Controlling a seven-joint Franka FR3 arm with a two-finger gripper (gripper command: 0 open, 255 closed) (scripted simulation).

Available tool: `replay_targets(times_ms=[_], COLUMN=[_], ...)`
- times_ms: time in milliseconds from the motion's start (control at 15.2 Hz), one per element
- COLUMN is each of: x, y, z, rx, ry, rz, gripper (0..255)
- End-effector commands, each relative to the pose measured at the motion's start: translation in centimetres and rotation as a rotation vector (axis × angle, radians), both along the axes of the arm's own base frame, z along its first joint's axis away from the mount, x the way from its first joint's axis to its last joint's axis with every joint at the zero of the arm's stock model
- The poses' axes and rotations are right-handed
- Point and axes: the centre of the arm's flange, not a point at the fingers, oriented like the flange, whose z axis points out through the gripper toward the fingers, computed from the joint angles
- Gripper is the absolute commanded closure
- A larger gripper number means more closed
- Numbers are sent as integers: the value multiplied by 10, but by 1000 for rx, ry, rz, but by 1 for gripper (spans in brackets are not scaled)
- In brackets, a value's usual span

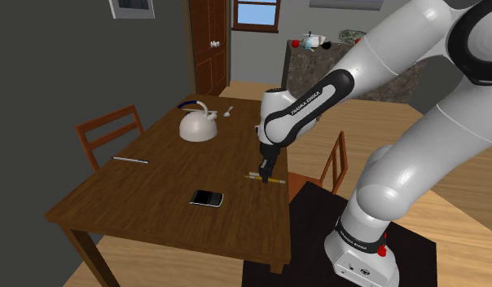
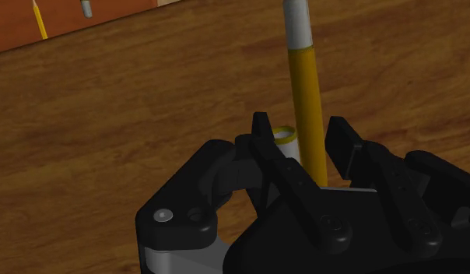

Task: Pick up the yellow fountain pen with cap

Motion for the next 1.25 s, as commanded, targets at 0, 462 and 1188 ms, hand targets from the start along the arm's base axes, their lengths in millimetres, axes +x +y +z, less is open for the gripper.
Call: replay_targets(times_ms=[0,462,1188], x=[0,0,0], y=[0,-1,-1], z=[0,31,80], rx=[0,0,0], ry=[1,1,1], rz=[1,1,1], gripper=[255,255,255])
